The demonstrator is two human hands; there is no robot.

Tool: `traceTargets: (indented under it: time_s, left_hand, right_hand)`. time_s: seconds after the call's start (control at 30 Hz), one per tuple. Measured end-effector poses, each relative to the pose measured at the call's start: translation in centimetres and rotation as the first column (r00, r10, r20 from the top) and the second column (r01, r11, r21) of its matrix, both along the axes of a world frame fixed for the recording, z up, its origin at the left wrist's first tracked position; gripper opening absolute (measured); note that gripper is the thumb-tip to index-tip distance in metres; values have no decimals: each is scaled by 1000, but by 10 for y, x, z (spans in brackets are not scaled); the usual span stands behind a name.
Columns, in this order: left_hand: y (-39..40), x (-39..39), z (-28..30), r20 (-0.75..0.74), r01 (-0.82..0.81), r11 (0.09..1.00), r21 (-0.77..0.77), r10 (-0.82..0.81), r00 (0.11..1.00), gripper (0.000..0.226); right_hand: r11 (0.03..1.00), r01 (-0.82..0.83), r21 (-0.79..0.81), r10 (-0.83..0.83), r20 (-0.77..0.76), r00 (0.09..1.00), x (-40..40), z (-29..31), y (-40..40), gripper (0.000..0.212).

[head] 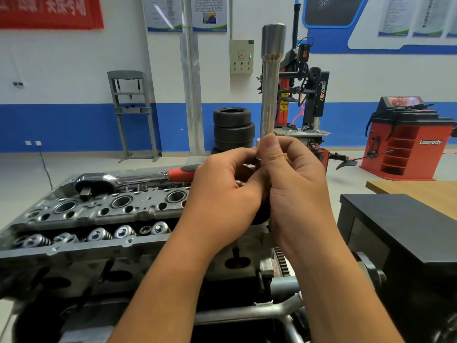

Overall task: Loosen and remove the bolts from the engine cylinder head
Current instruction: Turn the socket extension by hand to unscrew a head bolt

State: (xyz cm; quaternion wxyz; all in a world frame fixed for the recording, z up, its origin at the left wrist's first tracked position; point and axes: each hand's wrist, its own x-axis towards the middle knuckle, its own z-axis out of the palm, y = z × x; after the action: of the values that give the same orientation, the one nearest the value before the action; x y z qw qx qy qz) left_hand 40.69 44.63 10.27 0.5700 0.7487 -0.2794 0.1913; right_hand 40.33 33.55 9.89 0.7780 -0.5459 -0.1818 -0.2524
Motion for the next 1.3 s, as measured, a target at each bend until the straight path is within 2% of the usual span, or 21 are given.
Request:
traceTargets:
  time_s: [0.1, 0.23, 0.4, 0.47, 0.7, 0.77, 0.87, 0.97, 1.1, 1.3]
  left_hand:
    - [0, 0, -1, -16, -32, 999, -34, 31, 999, 13]
    - [0, 1, -2, 3, -60, 998, -26, 60, 998, 15]
    - [1, 0, 0, 28, -2, 999, 33, 1, 1000, 18]
    - [2, 0, 0, 27, -1, 999, 33, 0, 1000, 17]
    - [0, 2, -4, 52, -112, 994, 17, 111, 992, 11]
    - [0, 1, -2, 34, -61, 998, 2, 61, 998, 13]
    - [0, -1, 0, 10, 23, 1000, -3, -23, 1000, 17]
    - [1, 0, 0, 4, 12, 1000, -16, -12, 1000, 14]
    - [3, 2, -1, -5, -38, 998, -51, 38, 999, 13]
    - [2, 1, 0, -43, 95, 992, -79, -98, 994, 17]
  right_hand:
    - [999, -22, 34, 23, -16, 1000, 1, 0, 0, 25]
    - [999, 10, 32, -9, -18, 1000, 3, -1, 0, 40]
    - [1000, 26, 4, -26, 0, 1000, 3, -1, 0, 35]
    - [1000, 20, 18, -20, -9, 1000, 2, 1, 0, 40]
    - [999, 23, 27, -23, -20, 1000, 1, -1, 0, 42]
    - [1000, 16, 16, -16, -16, 1000, 1, -1, -1, 38]
    - [1000, 22, 17, -21, -28, 999, 0, 1, -1, 44]
    - [999, 3, 37, -1, -45, 999, -1, 2, 1, 39]
    - [1000, 14, 19, -14, -37, 999, -3, 2, -1, 45]
    - [1000, 6, 27, -5, -41, 999, 0, 1, 0, 44]
